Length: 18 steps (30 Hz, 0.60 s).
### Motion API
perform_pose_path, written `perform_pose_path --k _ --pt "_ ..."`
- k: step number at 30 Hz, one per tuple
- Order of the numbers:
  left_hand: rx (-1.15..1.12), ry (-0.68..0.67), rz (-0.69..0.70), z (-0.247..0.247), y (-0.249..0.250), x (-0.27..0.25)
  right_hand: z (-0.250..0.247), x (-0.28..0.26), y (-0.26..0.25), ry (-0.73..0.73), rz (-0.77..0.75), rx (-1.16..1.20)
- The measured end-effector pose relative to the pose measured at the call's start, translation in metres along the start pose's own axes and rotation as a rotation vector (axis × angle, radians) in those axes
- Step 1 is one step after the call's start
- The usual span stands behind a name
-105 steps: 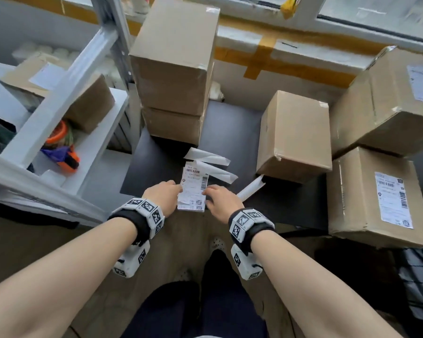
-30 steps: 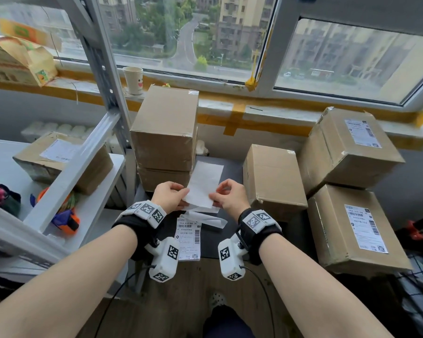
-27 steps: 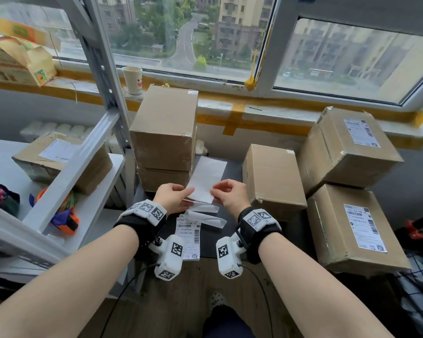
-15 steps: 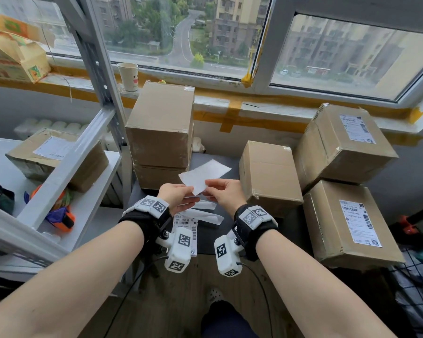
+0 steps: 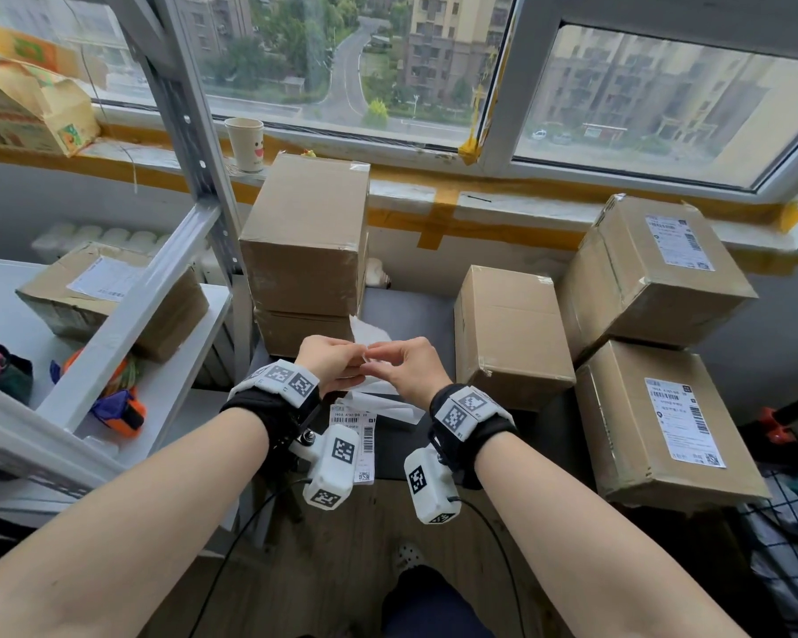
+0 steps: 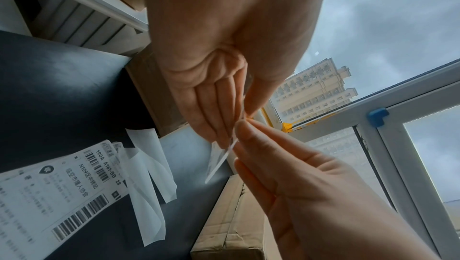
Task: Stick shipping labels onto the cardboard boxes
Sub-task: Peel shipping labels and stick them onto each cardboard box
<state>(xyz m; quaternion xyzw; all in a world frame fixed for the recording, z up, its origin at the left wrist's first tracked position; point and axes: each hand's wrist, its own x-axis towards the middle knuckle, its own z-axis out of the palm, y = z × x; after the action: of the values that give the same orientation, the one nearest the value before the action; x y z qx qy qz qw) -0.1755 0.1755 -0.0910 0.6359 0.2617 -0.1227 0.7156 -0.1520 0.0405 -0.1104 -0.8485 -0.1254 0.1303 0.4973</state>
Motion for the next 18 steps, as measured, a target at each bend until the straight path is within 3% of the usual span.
perform_pose_path --k 11,18 --pt "0.001 -0.015 -0.012 0.002 0.002 -0.006 0.001 0.003 0.008 0.036 0.047 0.234" --pt "0.034 -0.020 -0.012 0.002 -0.002 -0.007 -0.002 0.002 0.013 0.024 0.044 0.227"
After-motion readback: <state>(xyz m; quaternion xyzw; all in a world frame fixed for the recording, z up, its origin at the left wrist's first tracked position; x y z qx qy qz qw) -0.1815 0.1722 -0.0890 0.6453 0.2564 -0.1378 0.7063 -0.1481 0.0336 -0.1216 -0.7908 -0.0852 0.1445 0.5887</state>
